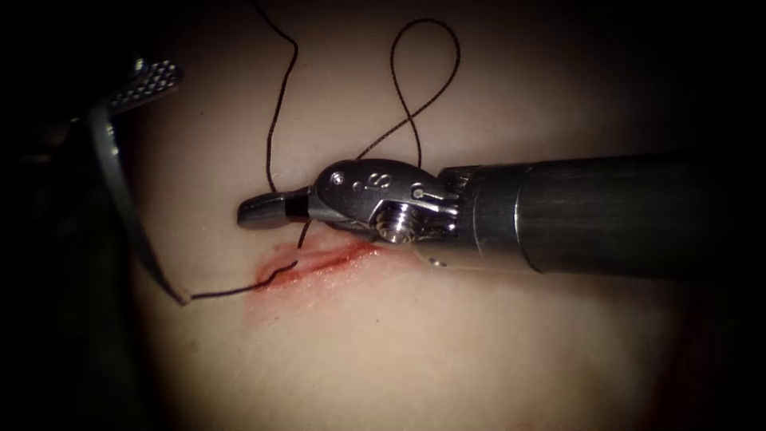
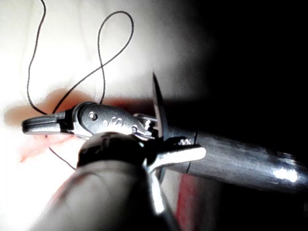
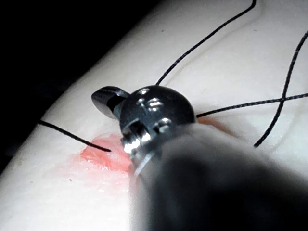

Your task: Wound Closure

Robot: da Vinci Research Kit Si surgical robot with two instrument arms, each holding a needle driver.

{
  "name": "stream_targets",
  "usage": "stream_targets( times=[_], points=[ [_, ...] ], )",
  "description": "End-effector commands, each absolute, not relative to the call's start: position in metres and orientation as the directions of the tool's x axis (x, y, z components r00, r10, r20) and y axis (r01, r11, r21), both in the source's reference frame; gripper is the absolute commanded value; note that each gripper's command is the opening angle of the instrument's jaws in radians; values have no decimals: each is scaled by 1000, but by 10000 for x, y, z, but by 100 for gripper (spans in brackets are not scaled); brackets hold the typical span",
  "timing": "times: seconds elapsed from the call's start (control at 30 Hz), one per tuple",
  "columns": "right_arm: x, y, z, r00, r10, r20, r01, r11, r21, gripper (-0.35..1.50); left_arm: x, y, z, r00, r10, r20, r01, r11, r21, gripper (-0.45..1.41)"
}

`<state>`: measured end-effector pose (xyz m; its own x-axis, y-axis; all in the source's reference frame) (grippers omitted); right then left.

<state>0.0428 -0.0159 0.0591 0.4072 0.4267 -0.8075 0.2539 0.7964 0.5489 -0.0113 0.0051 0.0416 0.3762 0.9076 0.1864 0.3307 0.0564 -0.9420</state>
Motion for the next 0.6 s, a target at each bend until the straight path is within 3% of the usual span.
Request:
stream_targets(
  times=[0.03,0.27,0.6],
  points=[
    [436,-180,585,416,395,-819,345,765,544,-35,-113,55,420,389,906,167,335,30,-942,-45],
    [407,-235,545,486,353,-799,513,625,589,-35,-78,77,423,441,896,57,289,-82,-954,-45],
    [366,-266,530,610,371,-700,534,461,709,-35,-26,101,434,529,846,-60,183,-183,-966,-45]
  ],
)
